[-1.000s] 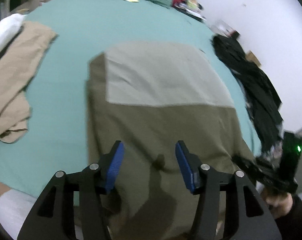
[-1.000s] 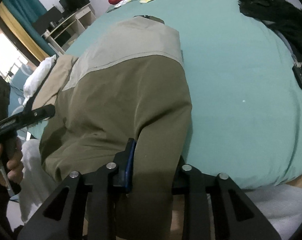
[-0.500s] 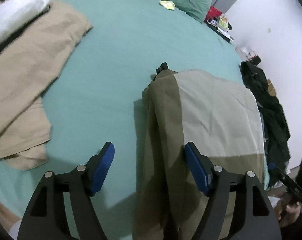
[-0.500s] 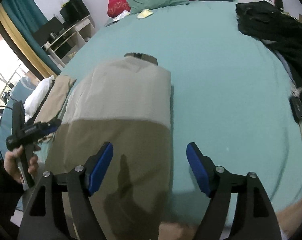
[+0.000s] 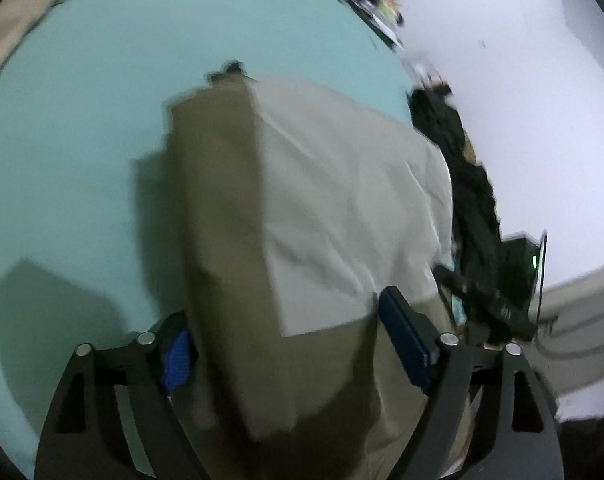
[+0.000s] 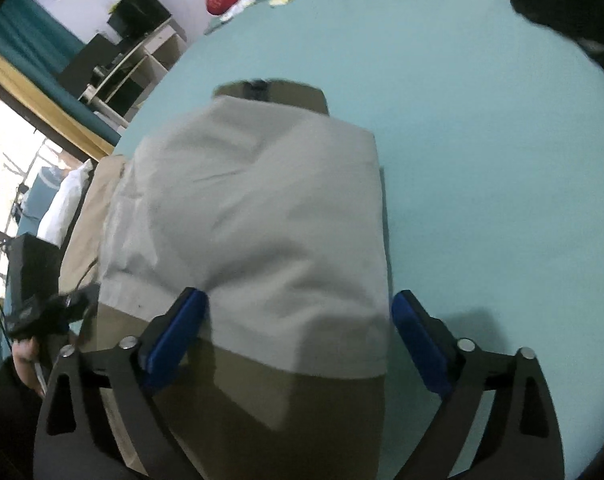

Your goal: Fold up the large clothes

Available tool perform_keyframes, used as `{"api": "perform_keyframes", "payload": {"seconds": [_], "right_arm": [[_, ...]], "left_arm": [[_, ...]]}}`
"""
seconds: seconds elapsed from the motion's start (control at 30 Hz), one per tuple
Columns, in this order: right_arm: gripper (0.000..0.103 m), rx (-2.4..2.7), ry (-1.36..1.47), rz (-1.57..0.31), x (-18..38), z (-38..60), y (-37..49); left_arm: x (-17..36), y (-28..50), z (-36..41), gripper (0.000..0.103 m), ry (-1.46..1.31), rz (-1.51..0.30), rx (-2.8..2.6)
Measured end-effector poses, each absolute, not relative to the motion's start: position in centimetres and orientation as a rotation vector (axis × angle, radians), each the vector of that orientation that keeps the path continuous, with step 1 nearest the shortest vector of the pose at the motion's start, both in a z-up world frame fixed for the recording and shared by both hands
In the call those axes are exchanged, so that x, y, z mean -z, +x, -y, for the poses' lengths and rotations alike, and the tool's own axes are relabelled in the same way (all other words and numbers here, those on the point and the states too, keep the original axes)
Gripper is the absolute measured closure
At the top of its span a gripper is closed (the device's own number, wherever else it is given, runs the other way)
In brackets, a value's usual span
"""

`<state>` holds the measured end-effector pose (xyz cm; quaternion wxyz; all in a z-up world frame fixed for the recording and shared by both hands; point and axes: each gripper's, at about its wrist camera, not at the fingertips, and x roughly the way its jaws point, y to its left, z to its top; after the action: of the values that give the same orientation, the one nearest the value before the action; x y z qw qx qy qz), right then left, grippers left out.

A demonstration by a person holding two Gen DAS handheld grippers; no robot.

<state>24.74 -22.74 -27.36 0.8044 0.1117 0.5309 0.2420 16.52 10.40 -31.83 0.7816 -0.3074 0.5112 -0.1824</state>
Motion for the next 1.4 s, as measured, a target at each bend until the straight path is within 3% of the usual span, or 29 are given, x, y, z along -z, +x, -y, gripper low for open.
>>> {"api": "perform_keyframes", "payload": {"seconds": [0.4, 0.5, 0.53, 0.67, 0.73, 0.83, 1.03, 1.4], "right_arm": [[0.003, -0.630, 0.356, -1.168, 29.2, 22.6, 24.7], [0.003, -0.639, 0.358, -1.138, 29.4, 22.2, 24.6], [0.005, -0.639, 0.351, -1.134, 29.4, 22.0, 24.5], [0.021, -0.638, 0.359, -1.120, 29.1, 22.1, 23.9], [0.040, -0.623, 0.358, -1.094, 28.5, 22.2, 23.2], [0.058, -0.591, 0.301, -1.032, 26.9, 21.9, 21.7], [0.067, -0.551, 0.260, -0.940, 23.3, 22.0, 19.3], [0.069, -0.574, 0.209, -0.781, 16.8, 20.6, 16.1]], "left_arm": [[32.2, 18.9, -6.4, 0.011, -0.483, -1.163, 0.328], [31.8, 18.9, -5.3, 0.017, -0.444, -1.162, 0.283], [31.7, 18.7, -5.0, 0.027, -0.443, -1.160, 0.284], [31.4, 18.4, -4.0, 0.049, -0.402, -1.148, 0.273], [30.7, 18.3, -3.6, 0.066, -0.391, -1.128, 0.247], [29.0, 17.7, -2.4, 0.075, -0.336, -1.080, 0.216], [26.1, 16.7, -2.0, 0.080, -0.342, -1.011, 0.208], [19.7, 15.2, -2.1, 0.080, -0.316, -0.869, 0.189]]}}
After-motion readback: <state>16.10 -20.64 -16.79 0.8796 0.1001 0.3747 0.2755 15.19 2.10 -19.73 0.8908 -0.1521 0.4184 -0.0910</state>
